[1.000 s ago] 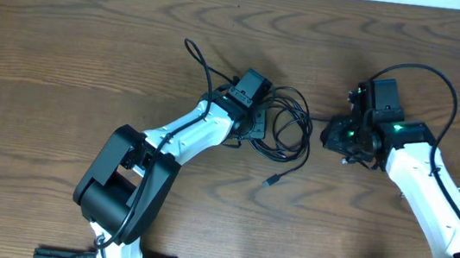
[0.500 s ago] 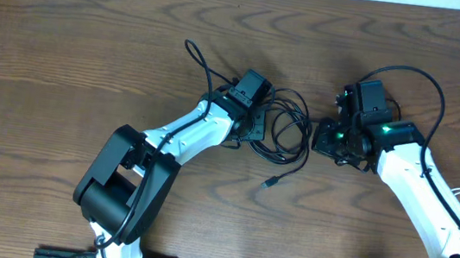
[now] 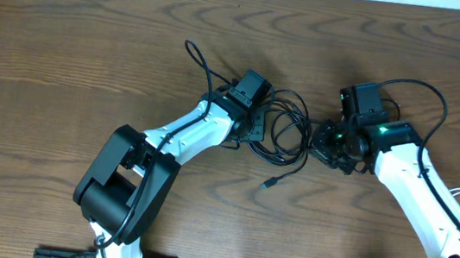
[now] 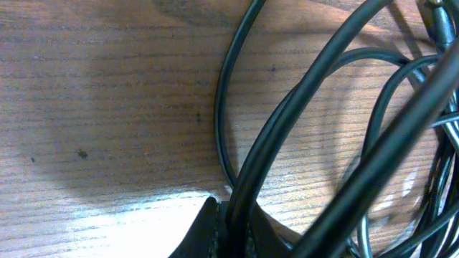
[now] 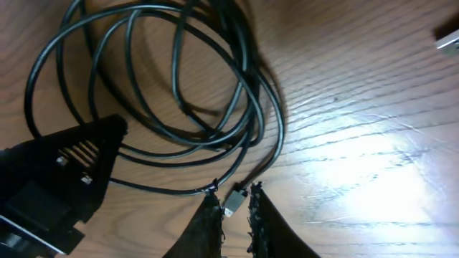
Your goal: Untangle cables
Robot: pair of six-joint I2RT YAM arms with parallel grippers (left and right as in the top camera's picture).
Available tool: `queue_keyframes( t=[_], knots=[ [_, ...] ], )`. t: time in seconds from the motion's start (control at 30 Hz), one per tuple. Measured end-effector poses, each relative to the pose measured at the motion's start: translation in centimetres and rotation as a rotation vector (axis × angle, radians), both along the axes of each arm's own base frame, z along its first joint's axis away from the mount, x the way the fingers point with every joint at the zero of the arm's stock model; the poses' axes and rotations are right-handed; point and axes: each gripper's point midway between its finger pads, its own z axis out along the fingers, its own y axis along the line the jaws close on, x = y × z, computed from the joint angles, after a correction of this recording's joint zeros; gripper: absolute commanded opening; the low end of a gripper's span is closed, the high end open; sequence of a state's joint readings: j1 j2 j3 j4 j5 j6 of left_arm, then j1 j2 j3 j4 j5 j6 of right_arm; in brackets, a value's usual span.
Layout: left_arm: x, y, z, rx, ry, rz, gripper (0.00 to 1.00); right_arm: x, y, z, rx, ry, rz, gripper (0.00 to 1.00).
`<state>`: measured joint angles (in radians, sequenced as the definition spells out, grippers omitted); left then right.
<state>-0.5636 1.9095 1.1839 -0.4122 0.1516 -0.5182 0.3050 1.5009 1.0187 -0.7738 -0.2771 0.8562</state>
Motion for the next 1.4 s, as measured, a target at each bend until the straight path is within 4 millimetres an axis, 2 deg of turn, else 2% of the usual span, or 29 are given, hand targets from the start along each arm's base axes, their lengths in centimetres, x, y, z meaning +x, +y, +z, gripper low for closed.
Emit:
queue_keyframes(
  t=[0.27, 0.4, 0.7, 0.93, 1.23, 1.3, 1.4],
  knots=[
    [-0.1, -0.1, 0.0, -0.006, 0.006, -0.006, 0.08, -0.4, 1.4, 0.0, -0.003, -0.006, 0.025, 0.15],
    [-0.6, -1.3, 0.3, -0.068, 0.024, -0.062, 0.08, -0.6, 1.7, -0.1, -0.037, -0.019, 0.042, 0.17],
    [-1.4, -2.7, 0.7, -0.144, 0.050, -0.130, 0.08, -0.1, 0.6, -0.4, -0.116, -0.049, 0.016, 0.30],
    [-1.6, -4.8, 1.9, -0.267, 0.056, -0.179, 0.08, 0.3, -0.1, -0.5, -0.156, -0.065, 0.000, 0.30],
    [-1.9, -5.2, 2.1, -0.298, 0.073, -0.192, 0.08, 0.7, -1.0, -0.7, -0.209, -0.083, -0.015, 0.40],
    [-2.0, -5.2, 2.1, -0.298, 0.073, -0.192, 0.07, 0.8, -1.0, -1.1, -0.220, -0.075, -0.007, 0.43],
    [-1.9, -5.2, 2.1, -0.298, 0.073, -0.192, 0.07, 0.8, -0.9, -2.2, -0.228, -0.052, 0.008, 0.43]
  ],
)
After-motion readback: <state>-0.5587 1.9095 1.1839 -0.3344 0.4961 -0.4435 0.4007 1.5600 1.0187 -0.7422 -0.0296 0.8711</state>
